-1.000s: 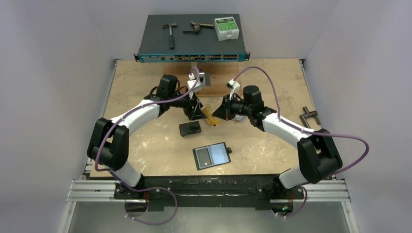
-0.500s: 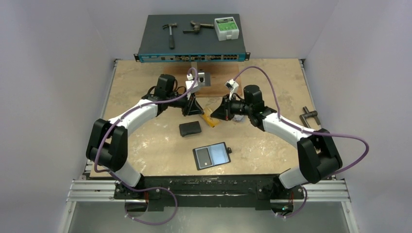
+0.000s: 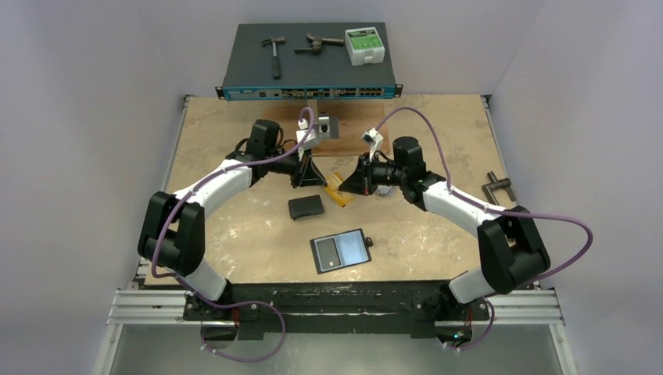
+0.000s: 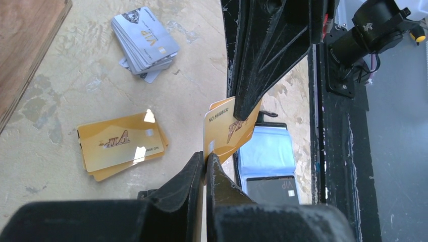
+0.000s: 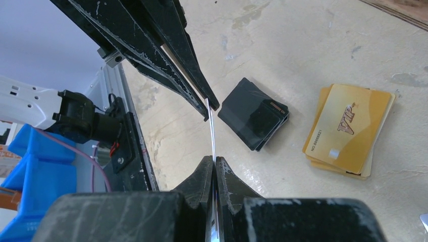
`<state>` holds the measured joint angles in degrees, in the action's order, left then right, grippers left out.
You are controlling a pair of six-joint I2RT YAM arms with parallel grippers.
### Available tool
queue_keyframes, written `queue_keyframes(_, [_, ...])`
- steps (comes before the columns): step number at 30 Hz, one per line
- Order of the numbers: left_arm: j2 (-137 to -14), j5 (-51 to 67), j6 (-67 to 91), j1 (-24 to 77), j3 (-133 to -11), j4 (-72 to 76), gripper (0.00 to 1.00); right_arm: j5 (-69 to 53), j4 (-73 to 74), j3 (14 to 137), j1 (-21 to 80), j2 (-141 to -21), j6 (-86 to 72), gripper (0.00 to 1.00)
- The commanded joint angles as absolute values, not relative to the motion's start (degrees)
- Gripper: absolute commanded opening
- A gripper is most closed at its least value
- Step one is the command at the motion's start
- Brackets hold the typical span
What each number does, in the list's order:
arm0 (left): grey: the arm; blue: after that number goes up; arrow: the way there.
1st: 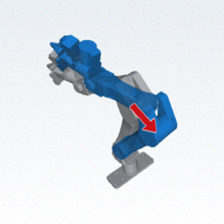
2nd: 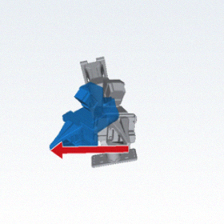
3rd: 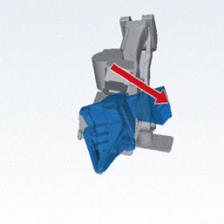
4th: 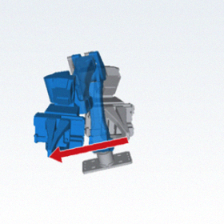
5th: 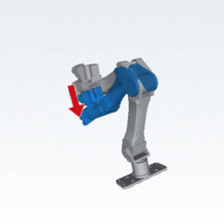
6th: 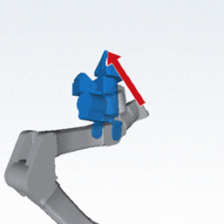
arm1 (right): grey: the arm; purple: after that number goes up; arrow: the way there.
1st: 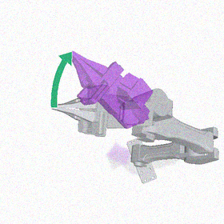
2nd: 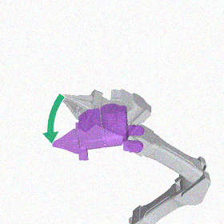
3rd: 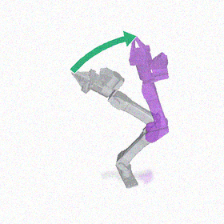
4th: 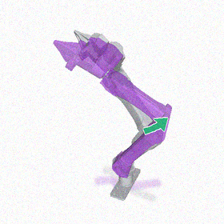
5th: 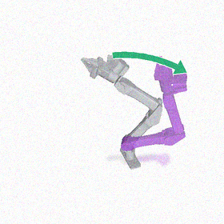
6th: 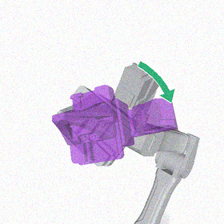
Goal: Put the credit cards into the card holder
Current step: Place the credit card in the storage box.
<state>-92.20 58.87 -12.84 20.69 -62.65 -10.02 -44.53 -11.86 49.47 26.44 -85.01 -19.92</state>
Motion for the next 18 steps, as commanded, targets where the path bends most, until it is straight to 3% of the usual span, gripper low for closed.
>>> queue_keyframes(1, [-90.4, 60.7, -12.02, 20.34, -65.54, -7.22, 0.0, -48.55, -13.7, 50.13, 26.88, -85.54, -20.1, 0.02])
queue_keyframes(5, [-90.35, 60.81, -11.74, 20.39, -66.53, -7.66, 0.07, -48.49, -13.03, 50.33, 27.6, -86.32, -19.62, 0.0])
queue_keyframes(12, [-89.29, 59.6, -10.46, 20.31, -64.87, -7.89, 0.32, -46.46, -13.71, 50.2, 27.86, -84.97, -20.09, 0.0])
queue_keyframes(18, [-88.54, 60.42, -9.79, 19.44, -63.74, -11.31, 0.35, -44.53, -14.67, 50.23, 27.75, -83.45, -20.6, 0.0])
